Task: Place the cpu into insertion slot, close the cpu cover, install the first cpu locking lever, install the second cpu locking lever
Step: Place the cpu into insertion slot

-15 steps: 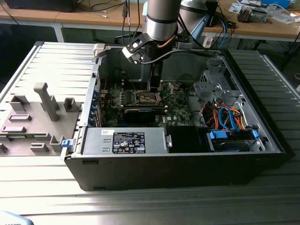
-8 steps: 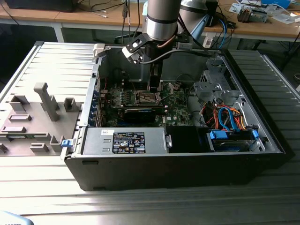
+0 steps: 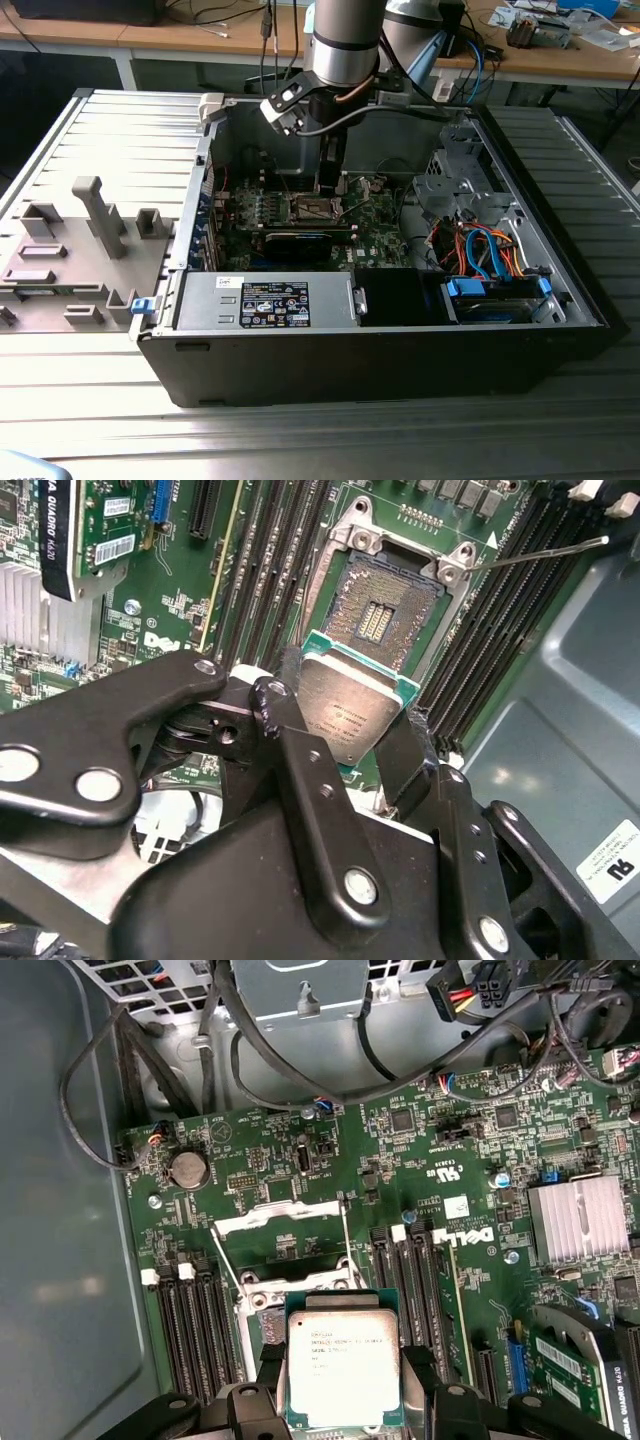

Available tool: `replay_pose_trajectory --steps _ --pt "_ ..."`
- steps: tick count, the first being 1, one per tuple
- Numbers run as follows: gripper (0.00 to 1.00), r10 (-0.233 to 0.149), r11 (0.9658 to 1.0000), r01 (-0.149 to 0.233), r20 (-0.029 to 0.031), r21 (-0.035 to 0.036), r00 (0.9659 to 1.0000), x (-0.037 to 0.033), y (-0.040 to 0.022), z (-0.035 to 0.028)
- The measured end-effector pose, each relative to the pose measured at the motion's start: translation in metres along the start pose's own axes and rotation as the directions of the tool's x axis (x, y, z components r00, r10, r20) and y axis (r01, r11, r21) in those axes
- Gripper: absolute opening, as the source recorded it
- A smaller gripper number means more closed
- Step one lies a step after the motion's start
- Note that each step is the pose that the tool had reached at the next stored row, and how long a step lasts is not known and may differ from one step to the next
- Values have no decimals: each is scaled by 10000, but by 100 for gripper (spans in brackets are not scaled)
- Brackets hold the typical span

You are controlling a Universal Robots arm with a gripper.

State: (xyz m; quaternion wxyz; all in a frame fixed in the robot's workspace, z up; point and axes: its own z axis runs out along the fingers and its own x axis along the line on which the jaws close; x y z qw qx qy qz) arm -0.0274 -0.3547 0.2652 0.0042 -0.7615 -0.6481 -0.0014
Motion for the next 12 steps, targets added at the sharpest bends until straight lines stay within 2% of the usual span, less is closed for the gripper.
replay_pose_trajectory --steps 12 --pt "55 403 9992 -403 -2 -3 9992 0 0 3"
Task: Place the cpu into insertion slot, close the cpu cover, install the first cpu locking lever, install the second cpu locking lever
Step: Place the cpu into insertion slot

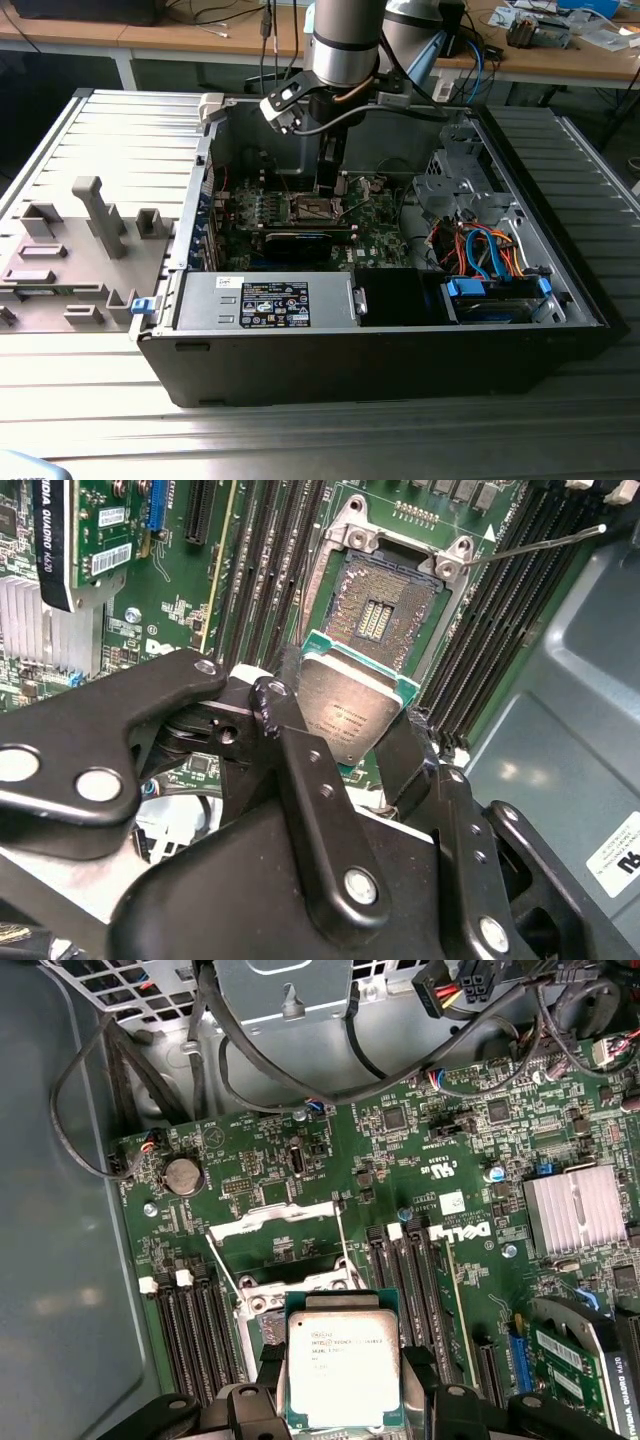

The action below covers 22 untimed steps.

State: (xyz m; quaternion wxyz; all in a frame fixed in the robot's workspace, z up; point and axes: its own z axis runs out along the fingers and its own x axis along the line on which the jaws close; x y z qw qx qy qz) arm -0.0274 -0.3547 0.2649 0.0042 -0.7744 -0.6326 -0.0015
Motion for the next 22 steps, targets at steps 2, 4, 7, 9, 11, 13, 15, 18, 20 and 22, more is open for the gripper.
replay_pose_trajectory --steps 2,4,7,9,11,13,15,18,20,22 --pt "55 35 10000 -35 -1 0 10000 0 0 0" --pt "55 86 10000 -86 0 0 10000 0 0 1" --pt "55 196 9998 -196 -1 -1 9998 0 0 2" --pt "55 259 9997 -259 -1 -2 9997 0 0 2" --pt "55 293 9996 -293 -2 -2 9996 0 0 2" --pt "55 319 9995 -319 -1 -2 9995 0 0 3" --pt "55 361 9993 -361 -2 -3 9993 0 0 3" --pt "55 404 9992 -404 -2 -3 9992 0 0 3" --pt "55 440 9990 -440 -2 -3 9990 0 0 4" --pt "55 497 9988 -497 -2 -4 9988 0 0 4"
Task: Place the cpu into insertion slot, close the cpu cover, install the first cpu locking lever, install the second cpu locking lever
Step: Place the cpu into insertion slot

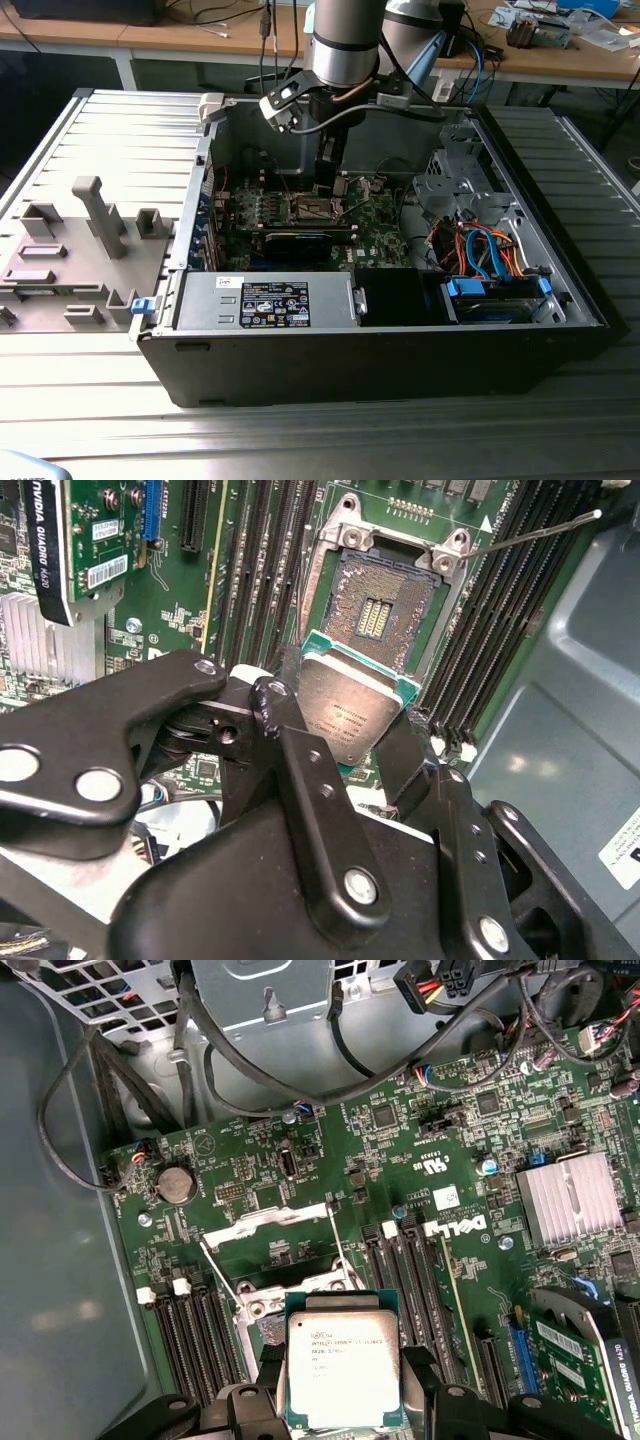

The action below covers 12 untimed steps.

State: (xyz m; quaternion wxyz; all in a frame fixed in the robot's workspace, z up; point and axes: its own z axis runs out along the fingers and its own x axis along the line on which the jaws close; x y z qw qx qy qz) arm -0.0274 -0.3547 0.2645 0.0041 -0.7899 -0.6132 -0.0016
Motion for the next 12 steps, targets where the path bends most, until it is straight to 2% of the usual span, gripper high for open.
replay_pose_trajectory --steps 12 --pt "55 193 9998 -193 -1 -1 9998 0 0 1"
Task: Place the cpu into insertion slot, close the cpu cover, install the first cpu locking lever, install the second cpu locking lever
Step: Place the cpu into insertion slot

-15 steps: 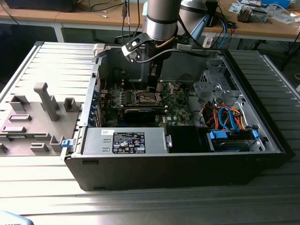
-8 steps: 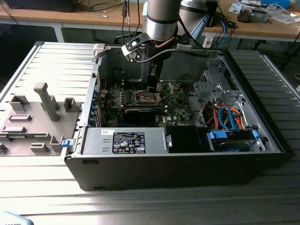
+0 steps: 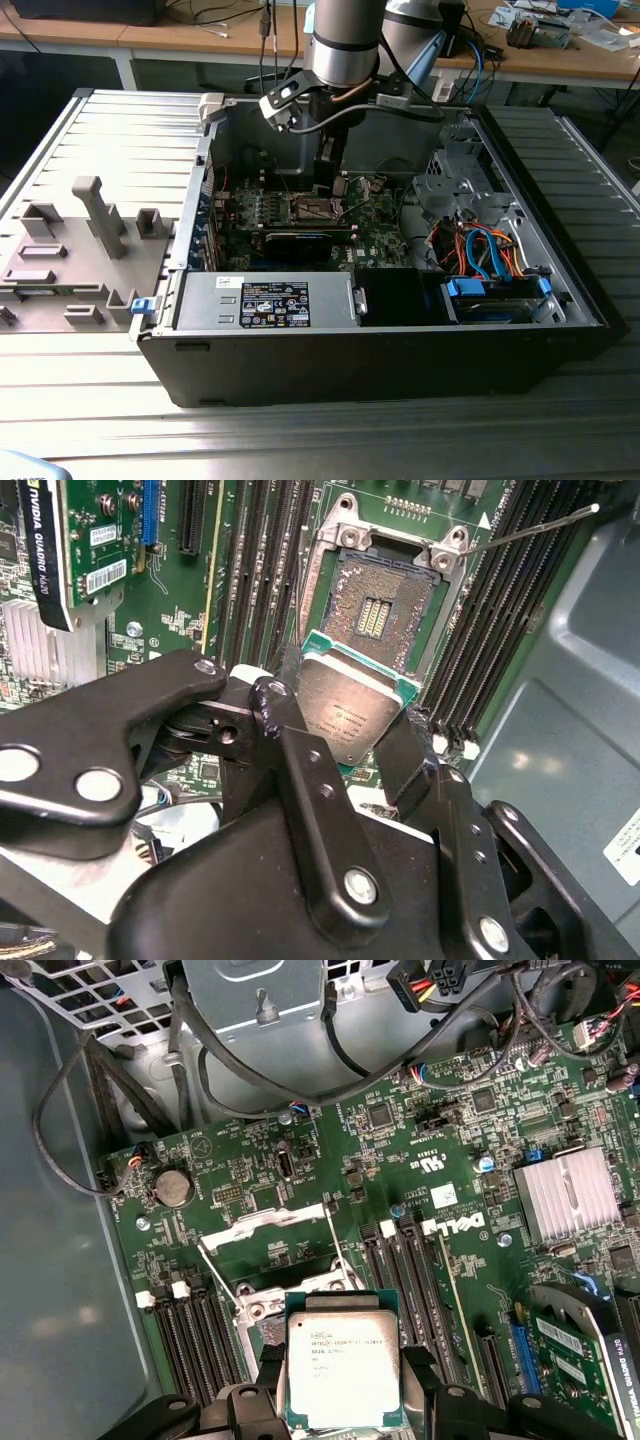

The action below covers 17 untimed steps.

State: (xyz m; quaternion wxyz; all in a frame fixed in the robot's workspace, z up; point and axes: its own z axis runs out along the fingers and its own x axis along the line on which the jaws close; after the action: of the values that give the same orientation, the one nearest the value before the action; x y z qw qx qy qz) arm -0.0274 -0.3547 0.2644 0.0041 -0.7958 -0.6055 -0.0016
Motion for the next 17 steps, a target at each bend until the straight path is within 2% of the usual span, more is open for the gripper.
replay_pose_trajectory --steps 17 --pt "55 255 9997 -255 -1 -2 9997 0 0 2"
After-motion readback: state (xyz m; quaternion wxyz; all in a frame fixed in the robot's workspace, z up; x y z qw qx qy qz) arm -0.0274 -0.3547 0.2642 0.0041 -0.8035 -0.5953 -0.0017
